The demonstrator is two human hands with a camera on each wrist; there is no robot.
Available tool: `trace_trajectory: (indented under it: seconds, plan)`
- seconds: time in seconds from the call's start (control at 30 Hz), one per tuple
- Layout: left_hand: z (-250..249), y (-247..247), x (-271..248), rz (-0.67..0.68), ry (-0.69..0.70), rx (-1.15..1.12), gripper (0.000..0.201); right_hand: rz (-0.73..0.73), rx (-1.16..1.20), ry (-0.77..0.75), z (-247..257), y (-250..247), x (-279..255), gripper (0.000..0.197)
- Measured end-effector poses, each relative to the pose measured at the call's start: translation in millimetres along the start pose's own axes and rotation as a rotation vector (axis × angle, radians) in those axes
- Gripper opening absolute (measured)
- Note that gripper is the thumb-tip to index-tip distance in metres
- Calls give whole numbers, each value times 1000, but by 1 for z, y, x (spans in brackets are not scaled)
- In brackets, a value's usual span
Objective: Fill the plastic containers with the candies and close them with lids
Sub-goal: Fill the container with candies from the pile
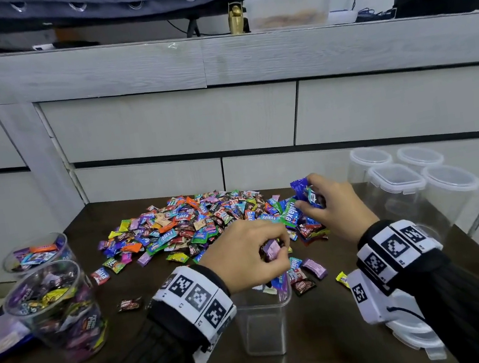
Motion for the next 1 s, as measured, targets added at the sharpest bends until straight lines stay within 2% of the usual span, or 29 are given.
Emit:
trace_trajectory:
  seconds: [0.23,0.33,0.53,0.63,0.73,0.87,1.0]
  plan:
    - [-6,20,3,217,48,177,3,-15,19,7,-2,-4,0,25]
    - [-9,24,1,261,57,206,6,-16,29,12,-2,-5,0,26]
    - [-10,22,-2,221,41,147,5,-16,37,14,-2,-5,-1,25]
    - [-5,17,-1,146,-25,42,2,-21,52,8,1,-6,-1,24]
    - [-1,16,0,104,-101,-5,8,-22,59,11,2,-6,-1,22]
    - [8,23,0,95,-238,37,20,-37,54,3,2,-7,-2,20]
    - [6,29,0,117,-219,118,23,-8,53,24,0,-5,-3,26]
Point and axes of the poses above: each hand's wrist, its own x-axis towards the middle knuckle, its own y-axis out of the palm, z = x × y, the point moved 8 cm from there along x, towards the middle knuckle
